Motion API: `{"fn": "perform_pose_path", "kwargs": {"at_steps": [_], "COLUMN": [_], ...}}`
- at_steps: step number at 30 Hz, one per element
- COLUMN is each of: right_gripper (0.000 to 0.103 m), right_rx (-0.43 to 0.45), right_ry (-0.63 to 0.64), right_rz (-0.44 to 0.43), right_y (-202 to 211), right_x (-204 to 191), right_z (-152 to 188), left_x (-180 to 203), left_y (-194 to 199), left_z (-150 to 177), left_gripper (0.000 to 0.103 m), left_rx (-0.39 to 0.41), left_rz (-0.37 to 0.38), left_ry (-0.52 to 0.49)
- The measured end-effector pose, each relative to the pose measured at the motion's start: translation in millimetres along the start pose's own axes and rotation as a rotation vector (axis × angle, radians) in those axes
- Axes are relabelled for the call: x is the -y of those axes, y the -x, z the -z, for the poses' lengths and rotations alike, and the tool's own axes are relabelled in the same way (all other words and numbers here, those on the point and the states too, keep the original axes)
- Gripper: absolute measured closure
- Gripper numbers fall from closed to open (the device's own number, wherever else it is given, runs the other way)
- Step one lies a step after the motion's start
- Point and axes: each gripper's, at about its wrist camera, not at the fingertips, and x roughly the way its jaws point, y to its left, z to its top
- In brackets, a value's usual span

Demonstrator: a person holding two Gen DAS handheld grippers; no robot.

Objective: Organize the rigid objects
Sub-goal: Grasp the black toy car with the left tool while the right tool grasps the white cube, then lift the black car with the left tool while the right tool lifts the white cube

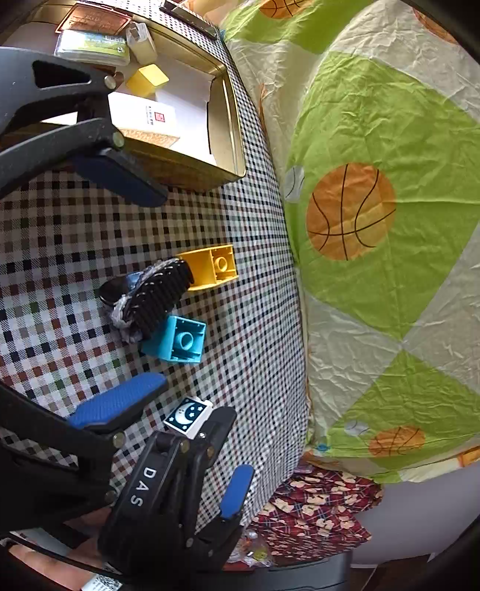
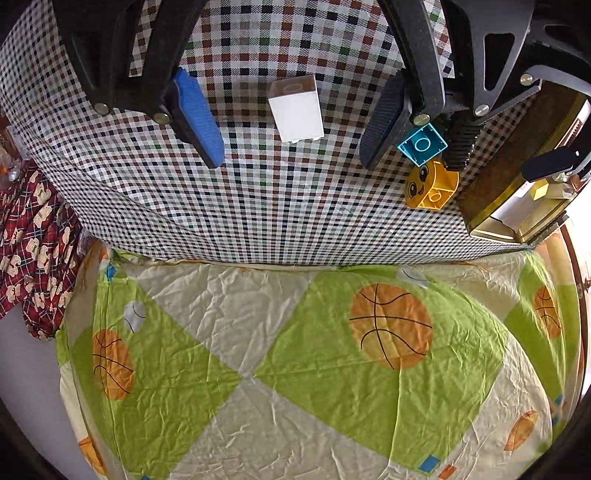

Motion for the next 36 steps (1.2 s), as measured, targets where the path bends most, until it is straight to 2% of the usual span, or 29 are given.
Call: {"fn": "perform_pose_path", "kwargs": {"at_steps": [4, 6, 8, 11, 18, 20, 22, 24, 25, 27, 28, 32, 36], "right_gripper": [0.025, 0.025, 0.025, 0.025, 0.031, 0.039, 0.043, 0.048, 0.052, 0.059, 0.068, 0.069, 0.069], "right_rx": [-0.033, -0.045, -0.062, -0.09, -0.137, -0.154, -0.169, -0.188, -0.198, -0.22, -0.228, -0.225, -0.187], "right_ry": [-0.015, -0.019, -0.015, -0.002, -0.026, -0.027, -0.022, -0.013, -0.011, -0.008, -0.009, 0.009, 0.037], "right_rz": [-0.011, -0.021, -0.03, -0.048, -0.089, -0.106, -0.125, -0.145, -0.154, -0.17, -0.178, -0.183, -0.149], "right_y": [-7, -9, -12, -17, -26, -29, -31, -35, -37, -41, -43, -42, -35], "right_x": [3, 3, 3, 0, 4, 4, 3, 1, 0, -1, -1, -3, -8], "right_z": [1, 1, 2, 1, 2, 3, 2, 3, 3, 4, 5, 6, 5], "left_x": [-2, -6, -9, -12, -14, -17, -18, -18, -18, -20, -20, -23, -27], "left_y": [-13, -21, -27, -28, -31, -34, -36, -38, -39, -38, -38, -33, -25], "left_z": [3, 6, 8, 8, 6, 4, 3, 3, 4, 4, 4, 5, 6], "left_gripper": [0.014, 0.025, 0.031, 0.04, 0.038, 0.035, 0.037, 0.07, 0.074, 0.075, 0.075, 0.075, 0.075], "left_rx": [-0.05, -0.076, -0.108, -0.113, -0.115, -0.111, -0.117, -0.124, -0.13, -0.129, -0.126, -0.109, -0.077], "left_rz": [0.006, 0.015, 0.03, 0.045, 0.036, 0.032, 0.046, 0.065, 0.067, 0.078, 0.081, 0.084, 0.088], "left_ry": [-0.001, 0.01, 0.024, 0.044, 0.051, 0.065, 0.068, 0.065, 0.064, 0.074, 0.078, 0.081, 0.089]}}
